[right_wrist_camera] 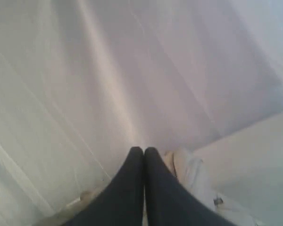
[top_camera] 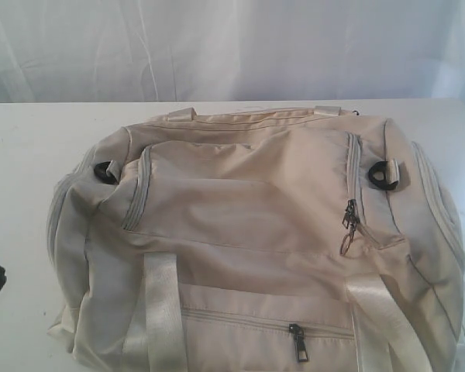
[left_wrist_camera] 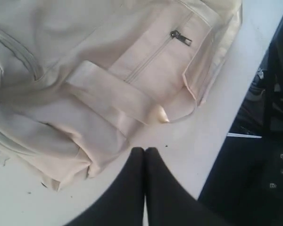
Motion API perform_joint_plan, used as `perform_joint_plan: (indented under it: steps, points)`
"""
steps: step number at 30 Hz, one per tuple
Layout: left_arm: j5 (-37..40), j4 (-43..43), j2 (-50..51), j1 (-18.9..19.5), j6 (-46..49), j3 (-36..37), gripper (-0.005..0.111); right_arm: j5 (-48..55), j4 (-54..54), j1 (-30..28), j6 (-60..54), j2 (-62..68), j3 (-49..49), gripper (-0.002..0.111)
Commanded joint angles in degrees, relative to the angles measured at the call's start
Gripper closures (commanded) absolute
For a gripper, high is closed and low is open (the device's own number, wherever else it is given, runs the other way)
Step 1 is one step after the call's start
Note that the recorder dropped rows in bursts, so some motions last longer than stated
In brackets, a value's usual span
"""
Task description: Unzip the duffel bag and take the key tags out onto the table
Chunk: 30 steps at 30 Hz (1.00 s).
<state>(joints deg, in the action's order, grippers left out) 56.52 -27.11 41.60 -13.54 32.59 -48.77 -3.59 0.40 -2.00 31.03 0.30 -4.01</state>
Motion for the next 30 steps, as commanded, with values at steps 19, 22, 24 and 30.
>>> perform_joint_plan:
  steps: [19, 22, 24, 30]
  points:
    - [-9.6, -9.9, 0.5, -5.2, 11.2, 8.9, 0.107, 47.5, 18.9, 0.3, -40.1, 63.8, -49.1, 0.108]
    - [-11.0, -9.8, 1.2, -7.0, 11.5, 10.1, 0.107, 52.9, 26.0, 0.3, -48.1, 68.8, -53.3, 0.108]
    - [-11.2, -9.7, 1.9, -8.1, 11.5, 10.1, 0.107, 54.6, 26.9, 0.3, -49.9, 70.9, -54.9, 0.108]
    - [-11.2, -9.2, 3.9, -10.0, 11.5, 10.1, 0.107, 59.1, 22.6, 4.4, -50.3, 70.6, -55.5, 0.108]
